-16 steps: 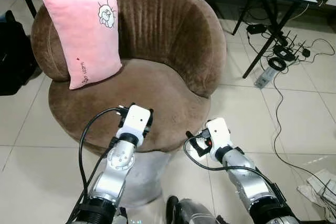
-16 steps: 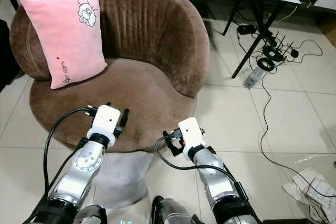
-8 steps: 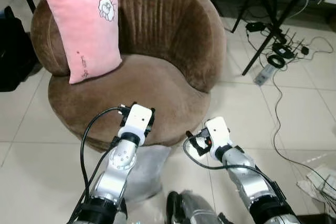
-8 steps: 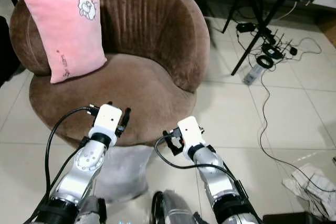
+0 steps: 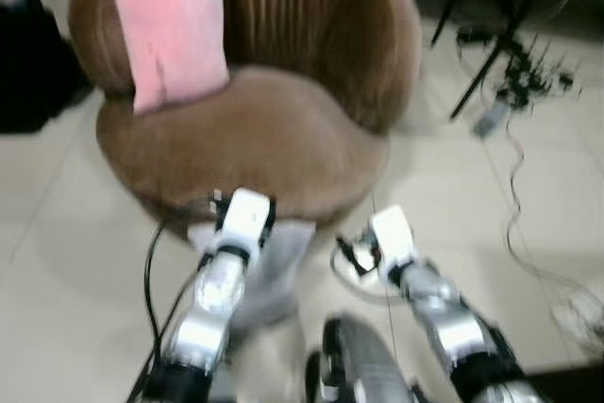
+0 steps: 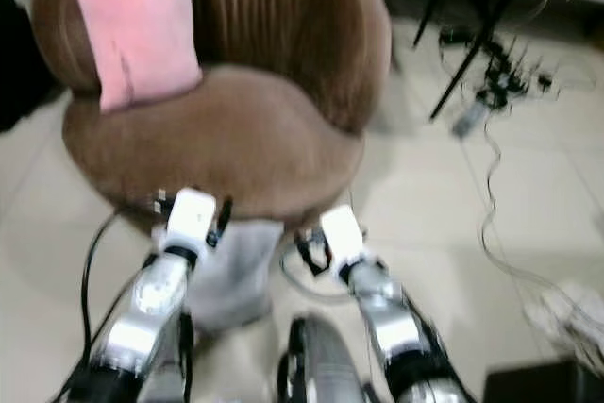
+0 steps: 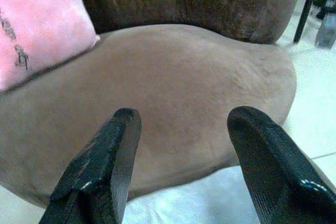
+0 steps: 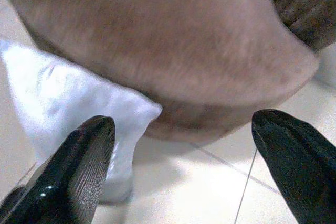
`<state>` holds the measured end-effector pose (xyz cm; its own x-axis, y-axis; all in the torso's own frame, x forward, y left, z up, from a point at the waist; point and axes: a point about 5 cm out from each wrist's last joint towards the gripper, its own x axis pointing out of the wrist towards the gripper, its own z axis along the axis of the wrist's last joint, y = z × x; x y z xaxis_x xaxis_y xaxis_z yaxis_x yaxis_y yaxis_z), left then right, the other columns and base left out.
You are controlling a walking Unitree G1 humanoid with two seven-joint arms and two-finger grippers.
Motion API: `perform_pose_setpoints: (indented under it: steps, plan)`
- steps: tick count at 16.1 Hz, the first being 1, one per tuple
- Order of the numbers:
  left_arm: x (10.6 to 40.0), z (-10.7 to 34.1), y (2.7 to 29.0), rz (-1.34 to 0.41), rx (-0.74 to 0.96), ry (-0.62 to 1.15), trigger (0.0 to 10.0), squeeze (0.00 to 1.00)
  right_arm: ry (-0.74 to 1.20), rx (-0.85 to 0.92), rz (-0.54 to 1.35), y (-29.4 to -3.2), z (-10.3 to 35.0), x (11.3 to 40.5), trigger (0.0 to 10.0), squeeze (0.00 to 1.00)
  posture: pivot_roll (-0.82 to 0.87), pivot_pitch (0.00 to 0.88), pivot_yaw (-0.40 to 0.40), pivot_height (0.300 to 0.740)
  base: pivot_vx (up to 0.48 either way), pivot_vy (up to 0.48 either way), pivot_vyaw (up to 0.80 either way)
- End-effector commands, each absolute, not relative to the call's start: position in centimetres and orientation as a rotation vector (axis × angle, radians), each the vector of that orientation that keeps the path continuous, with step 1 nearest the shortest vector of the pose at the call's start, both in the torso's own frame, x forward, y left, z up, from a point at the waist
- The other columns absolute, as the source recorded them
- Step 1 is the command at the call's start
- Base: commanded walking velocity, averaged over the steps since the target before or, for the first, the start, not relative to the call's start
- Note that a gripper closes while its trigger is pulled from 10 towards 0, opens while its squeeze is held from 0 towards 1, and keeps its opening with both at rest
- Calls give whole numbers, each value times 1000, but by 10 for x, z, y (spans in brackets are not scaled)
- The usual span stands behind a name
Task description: Move the pillow to the sofa from floor
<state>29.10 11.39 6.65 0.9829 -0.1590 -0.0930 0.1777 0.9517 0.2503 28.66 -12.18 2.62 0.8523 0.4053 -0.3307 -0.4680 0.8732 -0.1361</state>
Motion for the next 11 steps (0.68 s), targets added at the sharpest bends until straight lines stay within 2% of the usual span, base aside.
perform_pose_setpoints:
  steps: [1,7,11]
  plan:
    - [290,65,112,-174,237,86,10000,0,329,-209,459,-126,21,282,10000,0,-55,192,-158,596,0,0,0]
    - [290,64,120,-144,164,92,10000,0,281,-176,396,-134,28,288,10000,0,-49,191,-158,596,0,0,0]
    - [275,73,153,-131,147,-45,10000,0,131,-125,292,-153,43,284,10000,0,-49,188,-144,596,0,0,0]
